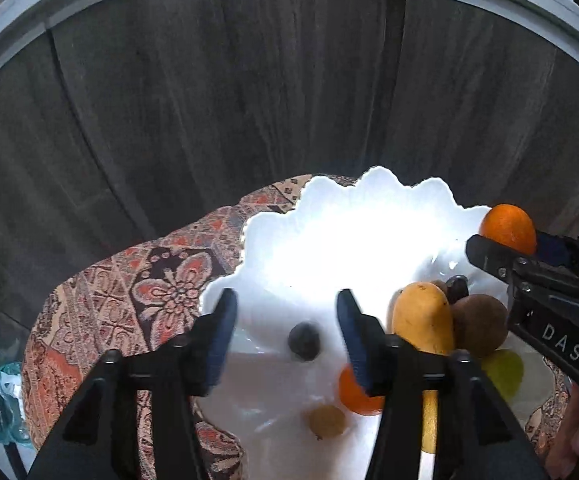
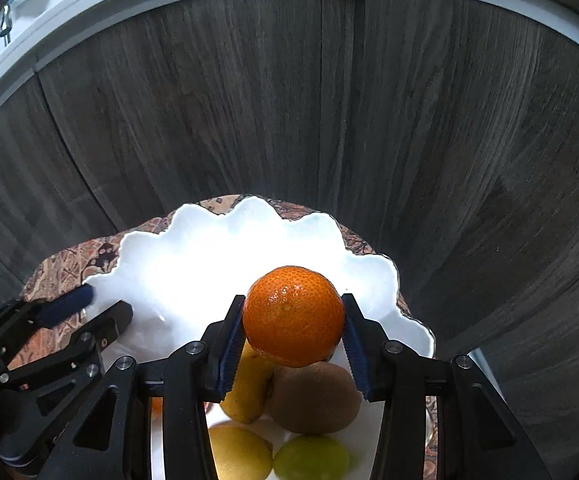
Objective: Organize fruits
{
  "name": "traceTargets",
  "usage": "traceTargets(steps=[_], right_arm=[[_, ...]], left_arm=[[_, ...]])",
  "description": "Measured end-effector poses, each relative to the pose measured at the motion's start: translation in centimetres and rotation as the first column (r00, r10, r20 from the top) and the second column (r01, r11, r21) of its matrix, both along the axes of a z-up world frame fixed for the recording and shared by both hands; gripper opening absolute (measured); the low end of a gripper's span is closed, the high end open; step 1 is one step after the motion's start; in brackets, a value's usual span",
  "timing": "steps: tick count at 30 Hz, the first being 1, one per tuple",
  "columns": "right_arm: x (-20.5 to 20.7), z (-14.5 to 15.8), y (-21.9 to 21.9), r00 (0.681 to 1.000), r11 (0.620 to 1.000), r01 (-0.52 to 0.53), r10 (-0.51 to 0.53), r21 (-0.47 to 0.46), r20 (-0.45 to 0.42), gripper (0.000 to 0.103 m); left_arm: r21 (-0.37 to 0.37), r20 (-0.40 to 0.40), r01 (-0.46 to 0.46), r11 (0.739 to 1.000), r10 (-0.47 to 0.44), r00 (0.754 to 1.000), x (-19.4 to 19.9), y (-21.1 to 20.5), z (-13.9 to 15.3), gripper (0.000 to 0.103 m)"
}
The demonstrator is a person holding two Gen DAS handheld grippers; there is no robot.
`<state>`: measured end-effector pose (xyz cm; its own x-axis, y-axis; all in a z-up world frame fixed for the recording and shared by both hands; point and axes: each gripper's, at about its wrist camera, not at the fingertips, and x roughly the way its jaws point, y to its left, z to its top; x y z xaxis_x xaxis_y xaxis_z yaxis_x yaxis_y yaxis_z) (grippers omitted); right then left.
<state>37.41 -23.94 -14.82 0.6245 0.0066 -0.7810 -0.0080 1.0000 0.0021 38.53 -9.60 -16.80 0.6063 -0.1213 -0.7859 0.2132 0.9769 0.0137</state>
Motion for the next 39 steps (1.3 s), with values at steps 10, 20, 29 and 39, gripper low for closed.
traceTargets(steps=[10,20,29,39], right_arm=[[-2.3,3.3,-0.8,0.993,0.994,0.084,-0.077,-0.076,0.094,0.092],[-7.7,7.8,-0.5,0.984,0.994,0.097,-0.087,-0.054,0.156,0.093],[-13.4,10.8,-0.1,0.976,0.993,0.113,-0.105,-0.033,0.191,0.093],[-19.8,13.0,0.1,0.966,0.991,0.131,-0.122,-0.026,0.228,0.093]], left_arm=[[0.031,0.063,-0.056,0.998,0.054,0.997,-2.4,1.1,2.9,0.086],[0.022,0.117,-0.086,0.996,0.083,0.99,-7.9,2.4,7.9,0.098],[0.022,0.167,-0.112,0.993,0.107,0.98,-14.0,3.6,11.5,0.1],[-0.003,0.21,-0.135,0.991,0.133,0.969,-19.9,4.5,13.6,0.101]])
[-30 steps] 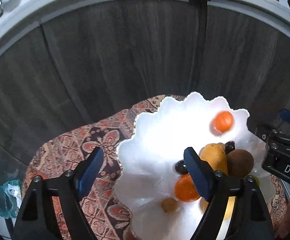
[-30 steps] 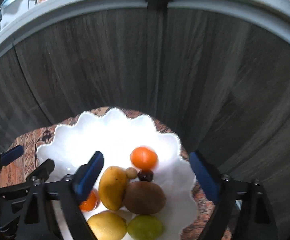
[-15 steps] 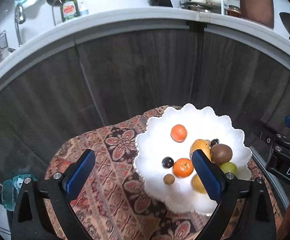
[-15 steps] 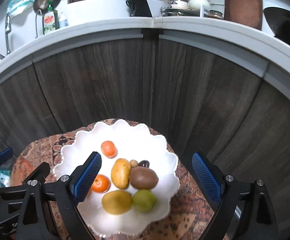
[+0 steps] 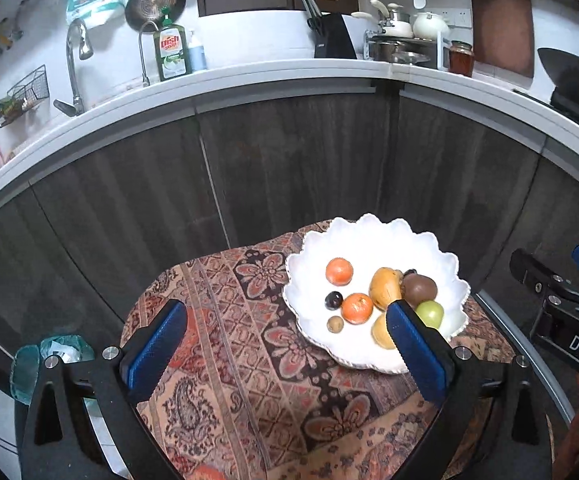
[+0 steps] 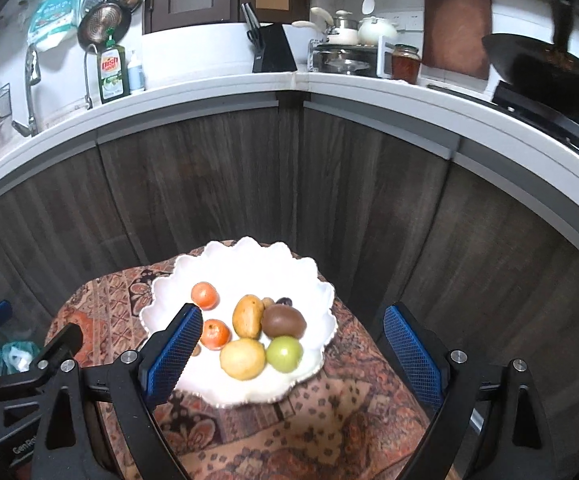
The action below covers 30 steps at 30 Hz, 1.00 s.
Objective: Organize fruits
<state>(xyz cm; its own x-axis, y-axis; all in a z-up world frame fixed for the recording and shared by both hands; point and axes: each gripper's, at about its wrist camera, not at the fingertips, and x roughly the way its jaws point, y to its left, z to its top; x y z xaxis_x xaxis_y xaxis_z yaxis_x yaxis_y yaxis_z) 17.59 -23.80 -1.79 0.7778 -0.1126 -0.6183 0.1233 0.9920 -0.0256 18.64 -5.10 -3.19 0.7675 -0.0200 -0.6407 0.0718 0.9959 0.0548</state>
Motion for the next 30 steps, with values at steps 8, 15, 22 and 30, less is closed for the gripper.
traceTargets(steps=[8,15,22,30], right_arm=[[-3.7,0.4,0.2,1.0,1.0,0.001,-0.001,-0.012,-0.005,0.095],[-6.4,1.0,1.0,1.0,1.0,-0.003,0.004,-0.017,0.019,0.095],[-8.7,1.4,1.7,0.999,0.999,-0.012,0.013,-0.03,0.033,0.095],[-10.5,1.0,1.5,1.0,1.0,-0.005,0.006,-0.015,0.02,0.095]], left_arm=[[-0.01,-0.014,0.002,1.0,-0.003,1.0,-3.5,0.7,0.0,0.102],[-0.015,0.004,-0.022,1.0,0.022,1.0,-6.1,1.6,0.4,0.102],[-0.028,0.009,-0.043,0.999,0.044,0.999,-8.1,2.6,0.5,0.102],[-0.026,0.028,-0.041,0.999,0.042,0.999,-9.9,3.0,0.9,0.103]])
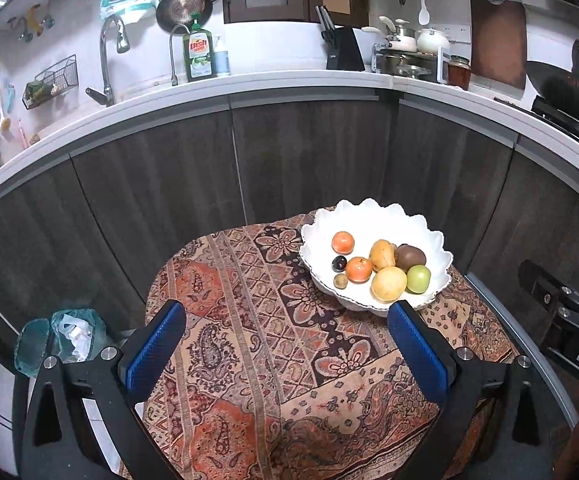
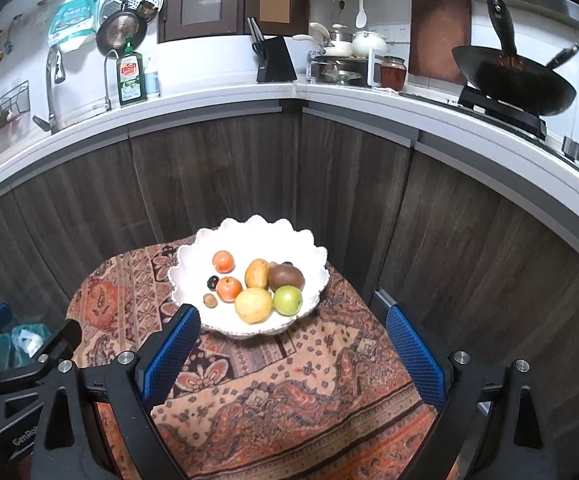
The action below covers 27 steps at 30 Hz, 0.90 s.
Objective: Organize fruits
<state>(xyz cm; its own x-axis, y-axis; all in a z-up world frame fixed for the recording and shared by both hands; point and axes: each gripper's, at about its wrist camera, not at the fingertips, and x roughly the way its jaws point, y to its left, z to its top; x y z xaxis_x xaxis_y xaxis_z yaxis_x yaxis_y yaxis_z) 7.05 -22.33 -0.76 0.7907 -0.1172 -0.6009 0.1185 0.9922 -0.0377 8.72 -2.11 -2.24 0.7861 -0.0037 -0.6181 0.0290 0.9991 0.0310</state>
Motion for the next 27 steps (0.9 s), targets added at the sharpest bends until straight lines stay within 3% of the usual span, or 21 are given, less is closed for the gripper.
traceTargets(steps=[10,27], right_arm=[[-2.8,1.4,0.5,0.998,1.0,-0.017,0.018,-0.013,0.059,0.095],[-3.4,2.3,0.4,0.997,1.0,-0.022,0.021,0.005,0.08,0.095]], left_arm=[[-0.012,0.054,-0.008,1.0,0.008,0.998,-2.2,0.6,1.7,0.103],[-0.014,0.076,-0.003,1.0,0.004,0.997,-2.8,0.4,2.7,0.103]])
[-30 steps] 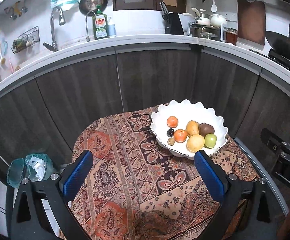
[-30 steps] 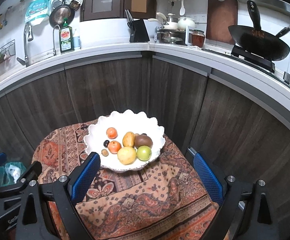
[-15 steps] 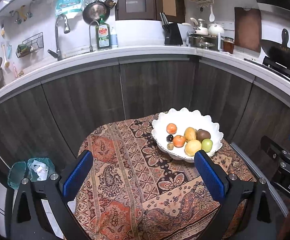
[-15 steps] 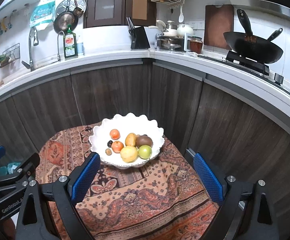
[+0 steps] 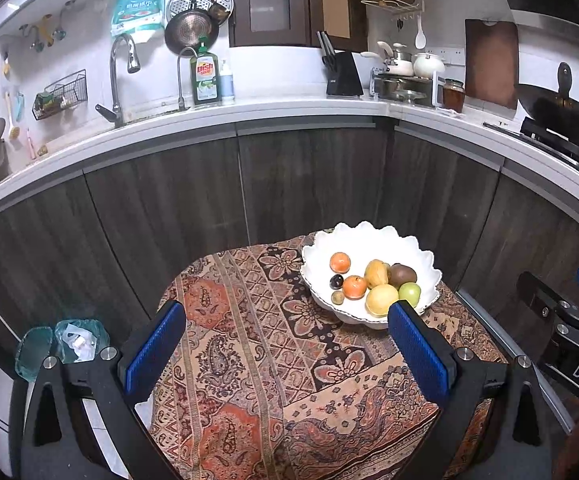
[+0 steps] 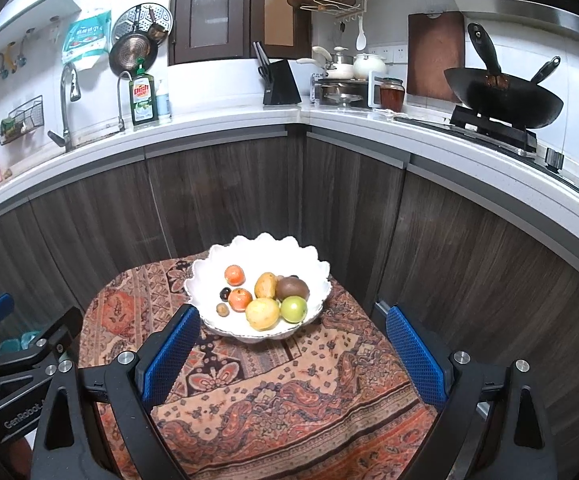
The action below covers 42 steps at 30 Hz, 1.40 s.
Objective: Organize fruits
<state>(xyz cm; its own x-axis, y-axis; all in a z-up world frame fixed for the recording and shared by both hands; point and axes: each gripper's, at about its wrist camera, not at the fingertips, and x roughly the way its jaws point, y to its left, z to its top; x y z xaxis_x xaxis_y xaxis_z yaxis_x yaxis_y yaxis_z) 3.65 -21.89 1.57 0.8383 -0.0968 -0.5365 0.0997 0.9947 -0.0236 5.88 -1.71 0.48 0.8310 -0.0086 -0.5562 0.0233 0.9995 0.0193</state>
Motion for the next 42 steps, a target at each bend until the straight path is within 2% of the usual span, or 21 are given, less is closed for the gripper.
traceTargets(steps=[29,42], right_arm=[[-0.06,-0.14,-0.15,1.0,1.0,0.0,0.0,0.0,-0.002,0.095],[-0.14,-0.05,-0.22,1.0,1.0,0.005,-0.005,0.001,-0.001,0.095]], left_arm=[[0.005,-0.004,0.005,1.0,-0.005,1.0,-0.04,-0.09,-0.03,0.103],[-0.006,-0.04,0.031,1.0,-0.031,0.999,0.24,0.53,-0.36,0.103]])
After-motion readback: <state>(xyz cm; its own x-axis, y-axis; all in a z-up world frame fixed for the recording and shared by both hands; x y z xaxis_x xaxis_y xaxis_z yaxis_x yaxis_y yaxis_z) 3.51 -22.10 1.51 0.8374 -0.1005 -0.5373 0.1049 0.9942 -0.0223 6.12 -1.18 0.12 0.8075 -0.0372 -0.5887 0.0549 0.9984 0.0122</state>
